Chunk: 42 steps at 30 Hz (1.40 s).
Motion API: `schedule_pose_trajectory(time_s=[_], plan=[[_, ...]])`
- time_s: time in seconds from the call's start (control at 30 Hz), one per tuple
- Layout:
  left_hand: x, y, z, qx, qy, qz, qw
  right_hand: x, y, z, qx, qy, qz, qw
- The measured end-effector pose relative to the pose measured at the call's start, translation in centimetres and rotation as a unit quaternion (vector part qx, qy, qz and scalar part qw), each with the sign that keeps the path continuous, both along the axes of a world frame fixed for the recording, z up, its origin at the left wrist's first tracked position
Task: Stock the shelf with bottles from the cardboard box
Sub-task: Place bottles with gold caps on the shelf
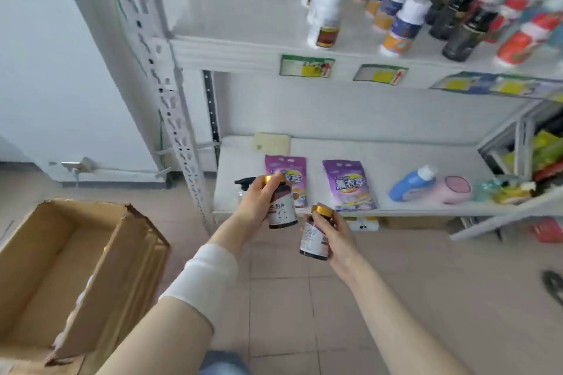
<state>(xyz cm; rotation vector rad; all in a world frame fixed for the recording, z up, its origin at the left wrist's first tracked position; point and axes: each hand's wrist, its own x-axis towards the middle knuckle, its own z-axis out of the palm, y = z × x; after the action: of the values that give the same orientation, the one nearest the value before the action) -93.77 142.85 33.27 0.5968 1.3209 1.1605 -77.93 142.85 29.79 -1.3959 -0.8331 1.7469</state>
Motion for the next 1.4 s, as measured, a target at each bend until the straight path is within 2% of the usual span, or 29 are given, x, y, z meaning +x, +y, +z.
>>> schedule_pose_trajectory(time_s=[0.17,0.37,0.53,0.63,0.87,1.0,1.2,1.4], plan=[[16.3,3.4,3.3,0.047,0.056,-0.143,0.987,15.6,0.1,2.0,0.033,-0.039,-0.076,0.996],[31.6,8.5,8.4,0.112,0.043,-0.282,0.952,29.7,0.2,4.4,0.030,0.024,-0.129,0.991],[41.9,13.9,12.2,0.166,0.045,-0.353,0.919,38.7,3.7,6.4,0.076,0.031,-0.171,0.982],[47.0,17.9,14.3,0.220,0.081,-0.383,0.894,44.1,7.4,7.7,0.111,0.023,-0.194,0.974],[56.4,27.5,20.0,0.283,0.114,-0.407,0.861,53.8,17.2,12.9,0.167,0.027,-0.223,0.960],[61.1,32.2,22.7,0.306,0.108,-0.395,0.860,58.4,22.1,16.5,0.211,0.033,-0.226,0.950],[67.8,38.9,26.5,0.342,0.170,-0.357,0.853,66.3,29.5,20.9,0.240,0.032,-0.203,0.949],[72.7,45.4,28.7,0.342,0.237,-0.294,0.860,72.8,37.6,25.1,0.279,0.033,-0.129,0.951]])
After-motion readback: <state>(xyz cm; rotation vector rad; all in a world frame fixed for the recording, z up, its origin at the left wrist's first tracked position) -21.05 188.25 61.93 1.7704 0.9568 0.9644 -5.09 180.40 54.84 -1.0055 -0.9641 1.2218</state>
